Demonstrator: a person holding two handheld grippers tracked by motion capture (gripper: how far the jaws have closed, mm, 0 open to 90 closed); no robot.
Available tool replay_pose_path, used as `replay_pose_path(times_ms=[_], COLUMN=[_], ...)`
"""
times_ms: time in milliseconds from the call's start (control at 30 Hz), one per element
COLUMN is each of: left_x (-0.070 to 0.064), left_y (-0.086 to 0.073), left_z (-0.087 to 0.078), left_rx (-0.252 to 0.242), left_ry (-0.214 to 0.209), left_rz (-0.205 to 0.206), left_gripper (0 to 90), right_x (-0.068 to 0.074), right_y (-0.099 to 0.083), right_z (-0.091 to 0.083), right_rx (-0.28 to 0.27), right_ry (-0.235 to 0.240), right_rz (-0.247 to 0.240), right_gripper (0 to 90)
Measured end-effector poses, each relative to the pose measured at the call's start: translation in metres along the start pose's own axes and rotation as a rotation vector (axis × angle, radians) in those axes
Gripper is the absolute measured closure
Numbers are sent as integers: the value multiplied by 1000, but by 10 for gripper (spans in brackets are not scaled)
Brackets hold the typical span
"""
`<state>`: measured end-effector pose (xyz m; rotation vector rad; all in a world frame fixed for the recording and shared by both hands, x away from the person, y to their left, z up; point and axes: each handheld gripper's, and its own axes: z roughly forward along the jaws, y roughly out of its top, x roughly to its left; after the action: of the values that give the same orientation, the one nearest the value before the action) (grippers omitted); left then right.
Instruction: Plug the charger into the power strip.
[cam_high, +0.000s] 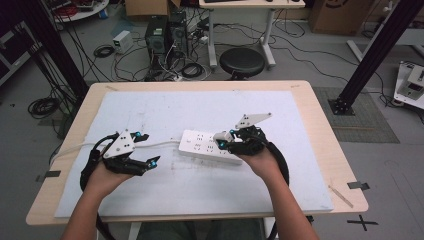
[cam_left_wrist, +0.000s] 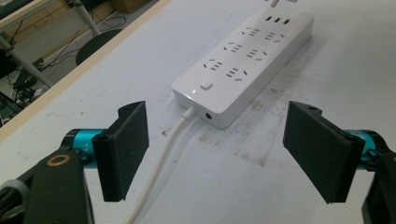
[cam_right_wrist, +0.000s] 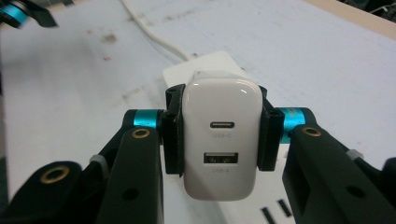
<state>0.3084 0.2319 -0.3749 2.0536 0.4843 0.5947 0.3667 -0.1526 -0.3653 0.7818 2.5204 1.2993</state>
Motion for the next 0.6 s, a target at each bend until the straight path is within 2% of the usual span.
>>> replay_pose_path(times_ms=[400, 533, 600], left_x=[0, 0, 0], left_y=[-5, -7, -9], left_z=[1, 1, 1], left_rx=[9, 15, 10], left_ry=[-7, -12, -11], left_rz=[3, 7, -2], left_gripper=[225, 226, 225], right_x=[-34, -39, -42], right_y=[18, 25, 28], right_z=[18, 23, 25], right_rx=[229, 313, 341], right_ry=[34, 37, 55], right_rz=[-81, -131, -141], right_gripper=[632, 632, 632])
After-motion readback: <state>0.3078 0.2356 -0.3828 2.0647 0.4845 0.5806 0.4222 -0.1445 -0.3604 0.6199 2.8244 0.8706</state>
